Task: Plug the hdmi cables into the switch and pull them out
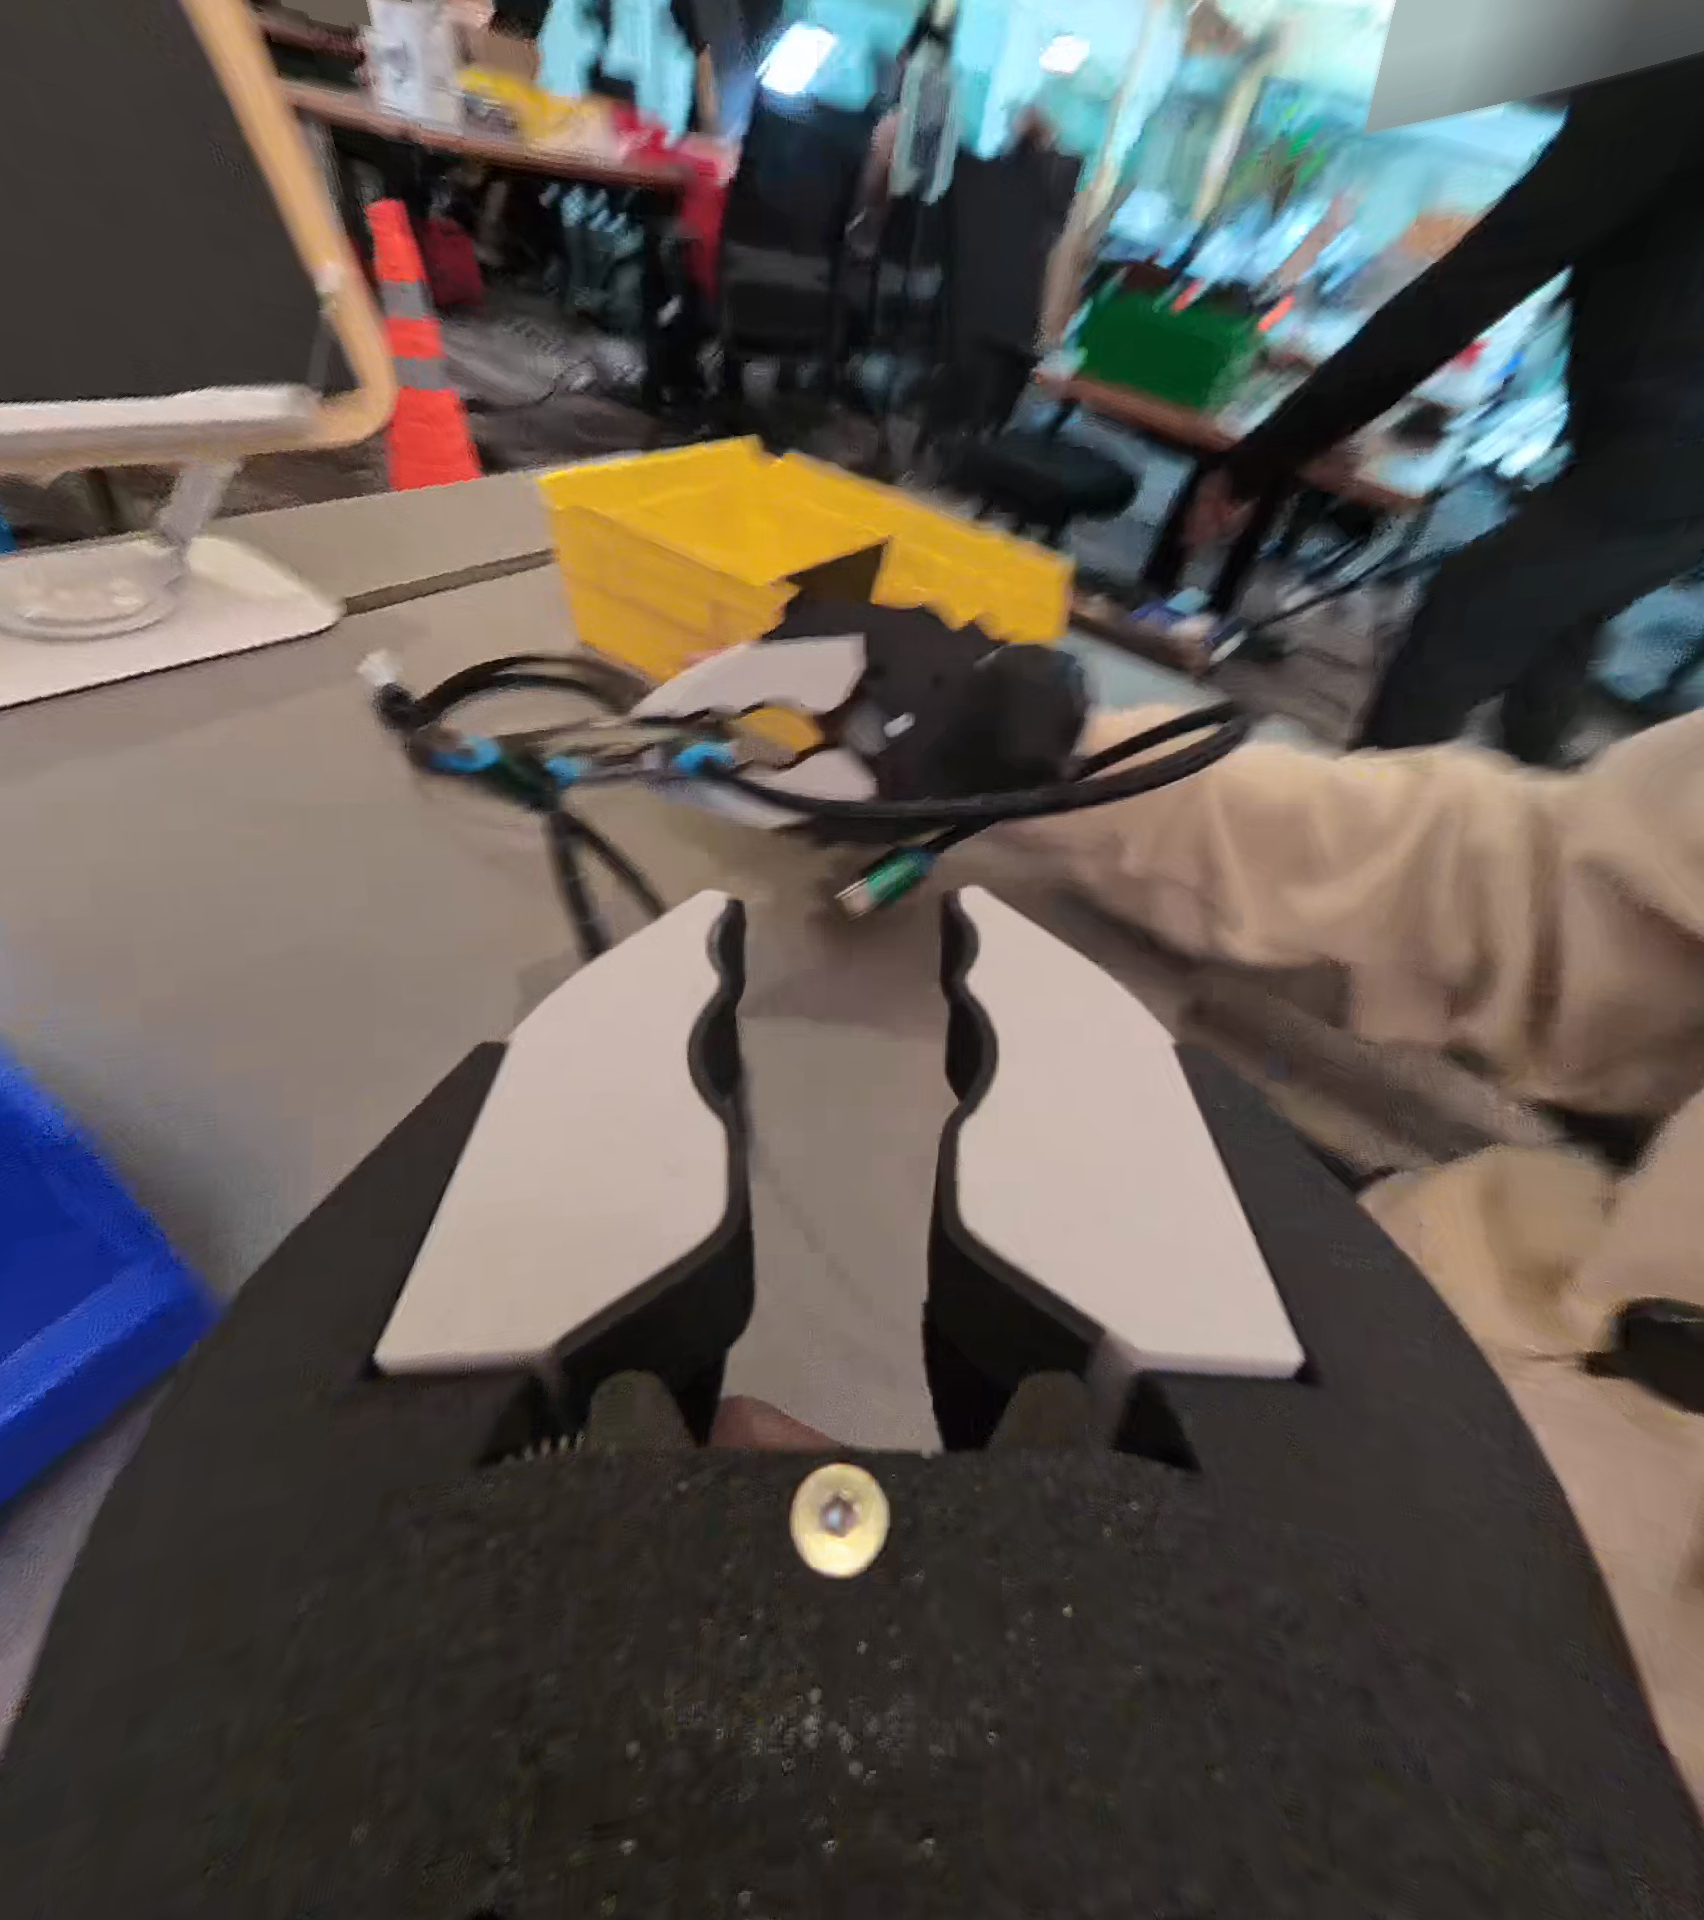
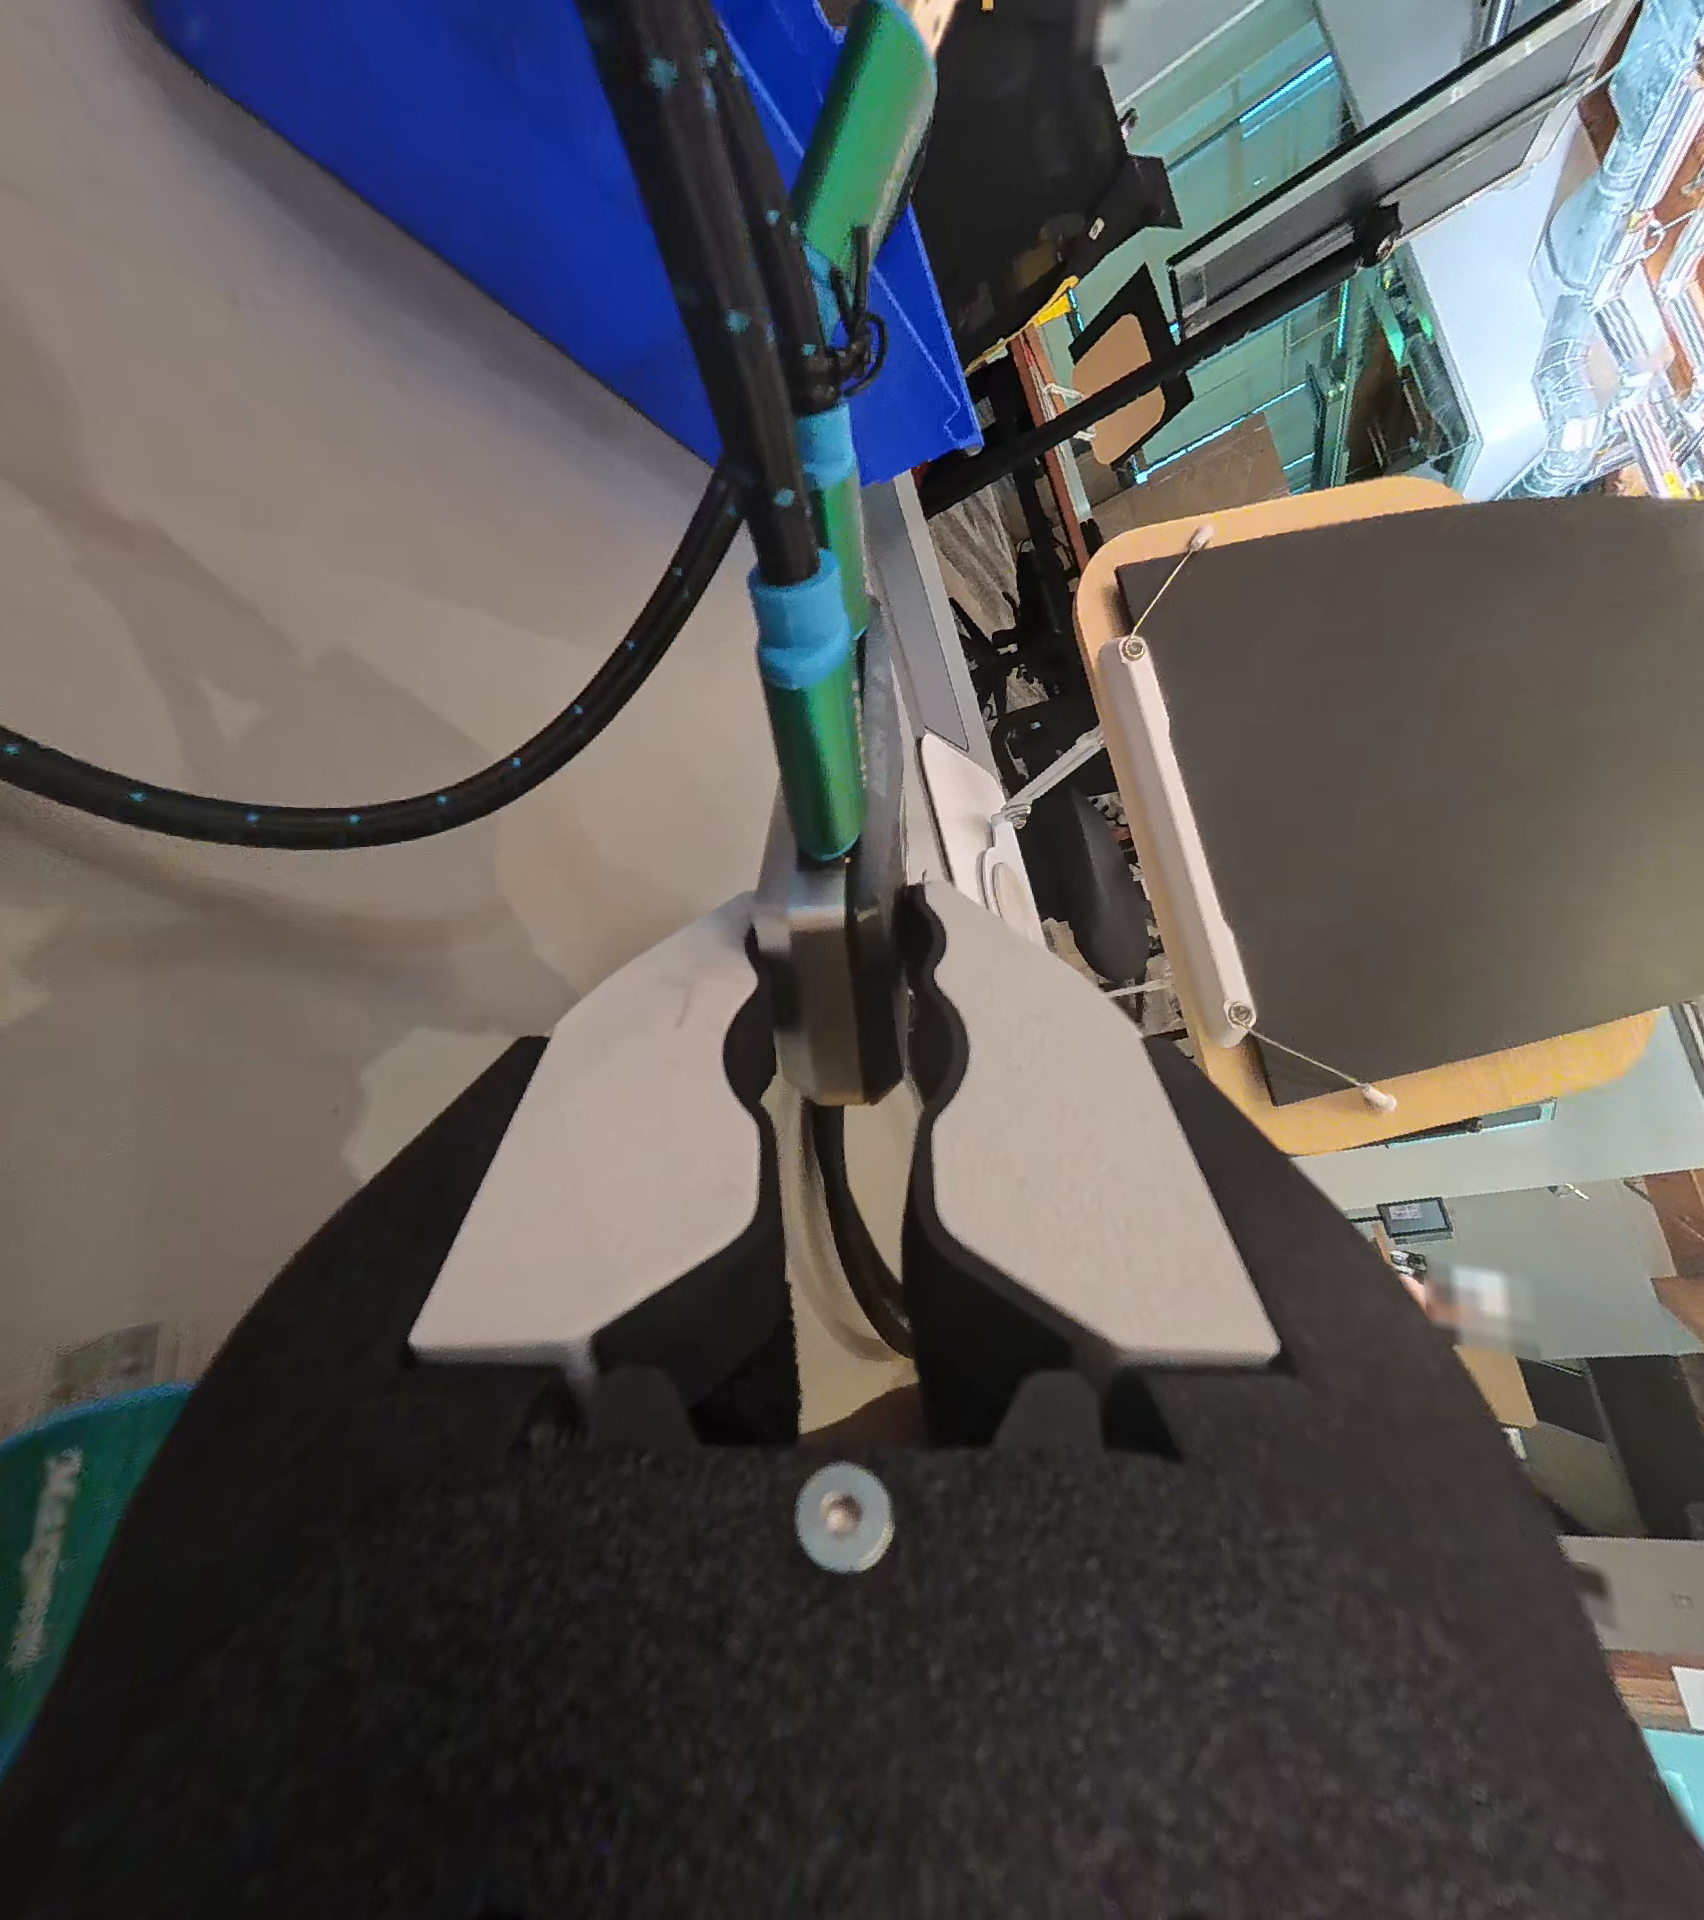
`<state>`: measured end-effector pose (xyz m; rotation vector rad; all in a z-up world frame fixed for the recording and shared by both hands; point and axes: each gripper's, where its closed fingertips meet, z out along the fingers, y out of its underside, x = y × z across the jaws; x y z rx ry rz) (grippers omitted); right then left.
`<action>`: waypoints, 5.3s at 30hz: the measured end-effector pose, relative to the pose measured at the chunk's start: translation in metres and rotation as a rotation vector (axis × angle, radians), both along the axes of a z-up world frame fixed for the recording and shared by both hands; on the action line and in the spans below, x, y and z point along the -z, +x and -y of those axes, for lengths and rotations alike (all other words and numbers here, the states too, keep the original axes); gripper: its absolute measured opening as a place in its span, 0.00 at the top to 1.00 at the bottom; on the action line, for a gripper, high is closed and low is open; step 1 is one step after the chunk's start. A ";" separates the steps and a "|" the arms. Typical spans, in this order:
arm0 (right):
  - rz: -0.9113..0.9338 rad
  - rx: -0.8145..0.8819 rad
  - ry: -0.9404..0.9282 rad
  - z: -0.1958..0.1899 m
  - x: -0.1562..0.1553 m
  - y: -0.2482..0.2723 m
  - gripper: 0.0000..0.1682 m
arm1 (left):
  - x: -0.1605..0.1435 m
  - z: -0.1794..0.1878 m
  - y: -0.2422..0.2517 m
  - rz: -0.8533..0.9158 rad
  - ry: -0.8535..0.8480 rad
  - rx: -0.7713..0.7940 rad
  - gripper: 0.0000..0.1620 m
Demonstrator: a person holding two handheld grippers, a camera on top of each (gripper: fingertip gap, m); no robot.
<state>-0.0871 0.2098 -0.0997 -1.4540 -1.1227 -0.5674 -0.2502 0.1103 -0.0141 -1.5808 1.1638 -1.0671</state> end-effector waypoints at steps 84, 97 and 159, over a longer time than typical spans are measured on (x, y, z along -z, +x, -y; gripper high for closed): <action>-0.043 0.167 -0.091 -0.017 0.020 -0.004 0.87 | 0.113 -0.037 0.014 -0.270 -0.011 -0.110 0.77; -0.017 0.144 -0.063 -0.019 0.014 -0.013 0.87 | 0.078 -0.110 0.052 -0.345 0.030 -0.177 0.66; 0.080 0.203 -0.038 -0.046 -0.004 -0.034 0.86 | 0.064 -0.128 0.095 -0.415 0.131 -0.049 0.87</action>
